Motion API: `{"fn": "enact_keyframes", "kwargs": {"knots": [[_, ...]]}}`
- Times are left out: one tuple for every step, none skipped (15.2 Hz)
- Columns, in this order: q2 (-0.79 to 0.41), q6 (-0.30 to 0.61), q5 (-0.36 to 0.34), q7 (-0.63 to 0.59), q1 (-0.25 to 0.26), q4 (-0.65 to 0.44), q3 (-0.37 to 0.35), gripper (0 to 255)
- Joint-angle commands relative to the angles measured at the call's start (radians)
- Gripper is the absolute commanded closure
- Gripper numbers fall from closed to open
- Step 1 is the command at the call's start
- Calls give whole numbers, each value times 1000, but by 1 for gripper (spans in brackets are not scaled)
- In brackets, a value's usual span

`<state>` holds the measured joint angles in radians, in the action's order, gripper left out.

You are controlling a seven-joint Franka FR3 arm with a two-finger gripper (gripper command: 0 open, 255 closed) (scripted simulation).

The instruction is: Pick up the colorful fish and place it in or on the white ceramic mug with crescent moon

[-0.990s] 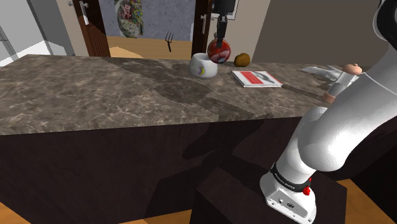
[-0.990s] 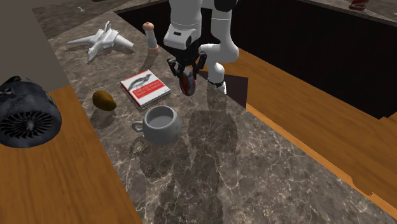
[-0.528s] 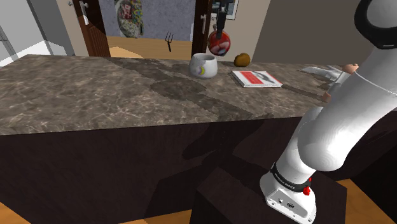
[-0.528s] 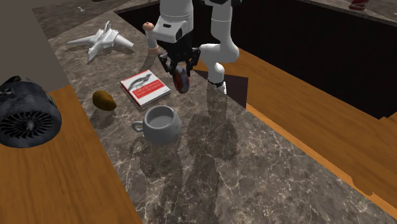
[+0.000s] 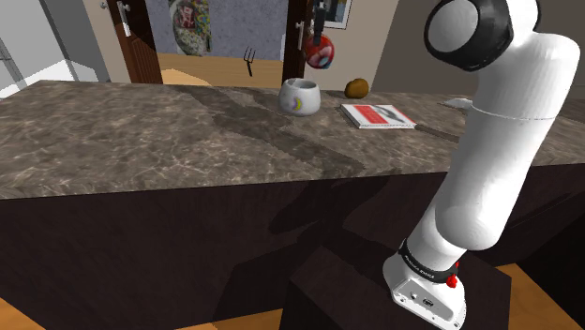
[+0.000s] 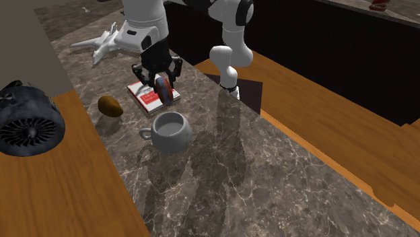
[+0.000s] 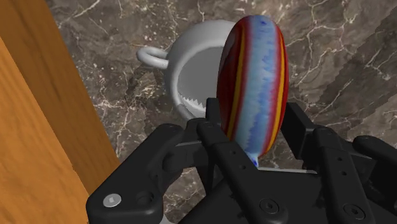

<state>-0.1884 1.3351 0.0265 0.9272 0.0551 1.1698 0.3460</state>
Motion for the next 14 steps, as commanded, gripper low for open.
{"fn": "enact_keyframes", "kwargs": {"knots": [[-109, -46, 41, 47, -48, -150, 18, 255], [-170, -80, 65, 64, -77, -243, 22, 255], [-153, -55, 57, 61, -71, -202, 19, 255], [-137, -32, 51, 59, -64, -164, 18, 255], [-124, -10, 46, 57, -58, -129, 18, 255], [-111, 10, 41, 55, -52, -96, 18, 255], [-100, 30, 36, 53, -47, -65, 18, 255], [-89, 50, 32, 51, -43, -36, 17, 255], [-79, 68, 29, 50, -39, -8, 17, 255], [-70, 87, 25, 48, -36, 19, 16, 255], [-62, 104, 22, 46, -33, 45, 16, 255], [-54, 122, 19, 45, -30, 69, 15, 255], [-47, 139, 17, 43, -27, 93, 15, 255], [-41, 155, 14, 41, -25, 116, 14, 255]]}}
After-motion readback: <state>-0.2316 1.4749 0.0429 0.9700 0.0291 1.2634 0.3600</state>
